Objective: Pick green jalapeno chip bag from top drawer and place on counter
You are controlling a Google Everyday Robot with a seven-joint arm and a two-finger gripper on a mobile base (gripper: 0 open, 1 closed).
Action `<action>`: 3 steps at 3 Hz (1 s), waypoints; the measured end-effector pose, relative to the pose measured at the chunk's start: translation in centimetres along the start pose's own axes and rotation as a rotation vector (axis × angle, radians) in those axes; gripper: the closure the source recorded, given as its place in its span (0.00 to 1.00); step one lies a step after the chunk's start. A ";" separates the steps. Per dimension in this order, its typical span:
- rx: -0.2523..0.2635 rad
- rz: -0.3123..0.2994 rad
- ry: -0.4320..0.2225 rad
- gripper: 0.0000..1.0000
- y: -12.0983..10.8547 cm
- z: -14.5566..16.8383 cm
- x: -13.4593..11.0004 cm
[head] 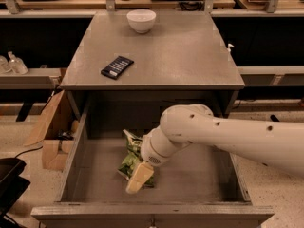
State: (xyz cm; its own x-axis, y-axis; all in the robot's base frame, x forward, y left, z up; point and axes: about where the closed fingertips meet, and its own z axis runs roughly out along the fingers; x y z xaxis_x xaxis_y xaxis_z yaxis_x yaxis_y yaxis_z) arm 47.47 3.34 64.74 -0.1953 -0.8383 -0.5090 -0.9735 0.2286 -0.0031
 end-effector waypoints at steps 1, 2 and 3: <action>-0.022 -0.010 -0.001 0.15 0.9 4.5 -1.0; -0.039 -0.048 0.003 0.39 1.4 8.6 -1.9; -0.041 -0.052 0.002 0.61 1.5 8.5 -2.3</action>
Offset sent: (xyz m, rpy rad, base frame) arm 0.0034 0.0954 -0.1024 -0.0073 0.0036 0.1081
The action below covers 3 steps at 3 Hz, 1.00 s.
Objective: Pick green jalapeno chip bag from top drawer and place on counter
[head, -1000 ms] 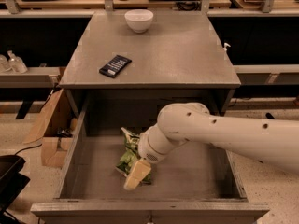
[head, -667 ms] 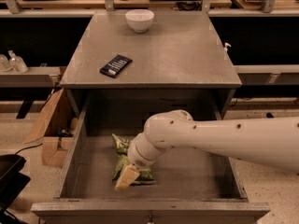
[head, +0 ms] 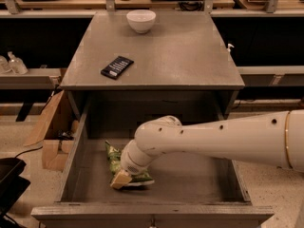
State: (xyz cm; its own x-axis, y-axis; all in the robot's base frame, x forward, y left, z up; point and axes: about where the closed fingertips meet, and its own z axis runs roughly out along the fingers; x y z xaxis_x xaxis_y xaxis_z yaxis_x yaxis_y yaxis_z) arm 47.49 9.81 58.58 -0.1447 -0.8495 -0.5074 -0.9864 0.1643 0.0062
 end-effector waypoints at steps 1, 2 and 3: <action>0.000 0.000 0.000 0.85 0.0 -0.4 -0.2; 0.000 0.000 0.000 1.00 0.0 -0.6 -0.4; 0.000 0.000 0.000 1.00 0.0 -0.6 -0.4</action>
Offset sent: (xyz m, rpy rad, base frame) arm 0.0784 -0.0486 0.0783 0.0747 -0.0313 0.0346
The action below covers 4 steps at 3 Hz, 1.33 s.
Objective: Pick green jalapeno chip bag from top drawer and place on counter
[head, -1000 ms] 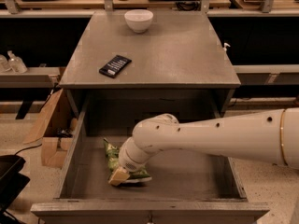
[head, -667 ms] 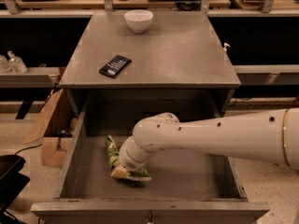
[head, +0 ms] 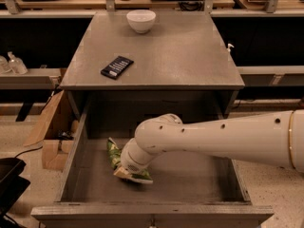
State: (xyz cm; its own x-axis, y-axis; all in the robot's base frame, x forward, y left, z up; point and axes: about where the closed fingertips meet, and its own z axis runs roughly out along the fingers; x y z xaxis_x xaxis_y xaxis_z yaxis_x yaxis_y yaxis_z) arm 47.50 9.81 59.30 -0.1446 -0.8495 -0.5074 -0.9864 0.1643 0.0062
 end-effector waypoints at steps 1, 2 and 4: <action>0.000 0.000 0.000 1.00 0.0 0.0 0.0; 0.000 0.000 0.000 1.00 0.0 0.0 0.0; 0.035 0.033 -0.027 1.00 -7.6 -10.9 1.1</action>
Offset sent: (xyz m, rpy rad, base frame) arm 0.1862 -0.1497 0.2679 0.0878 -0.0166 -0.0035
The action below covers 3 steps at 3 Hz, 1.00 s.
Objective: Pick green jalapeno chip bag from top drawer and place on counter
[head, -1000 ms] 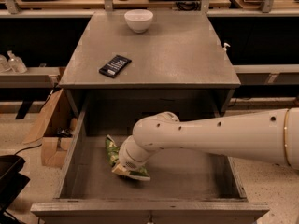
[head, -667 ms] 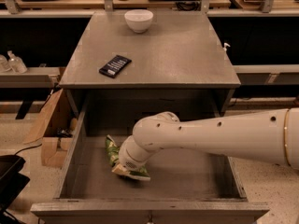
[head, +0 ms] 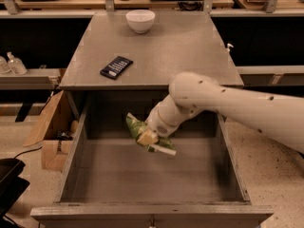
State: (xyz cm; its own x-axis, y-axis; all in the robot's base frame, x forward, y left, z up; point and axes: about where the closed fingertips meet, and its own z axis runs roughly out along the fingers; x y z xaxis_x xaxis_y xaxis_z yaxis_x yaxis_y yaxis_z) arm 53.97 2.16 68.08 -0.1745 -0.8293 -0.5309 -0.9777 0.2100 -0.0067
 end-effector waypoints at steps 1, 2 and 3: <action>-0.008 0.027 0.010 1.00 -4.9 -5.3 0.5; -0.032 0.027 0.025 1.00 -8.4 -9.9 0.1; -0.021 0.023 0.034 1.00 -9.3 -13.4 -0.3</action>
Offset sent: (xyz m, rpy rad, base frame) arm 0.1431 -0.1102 0.2629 0.0128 0.0009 0.0635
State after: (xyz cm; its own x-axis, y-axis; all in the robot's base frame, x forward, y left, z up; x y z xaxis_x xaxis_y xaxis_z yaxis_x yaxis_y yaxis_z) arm 61.57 -6.50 79.60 -0.2007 -0.8417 -0.5012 -0.9755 0.2189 0.0230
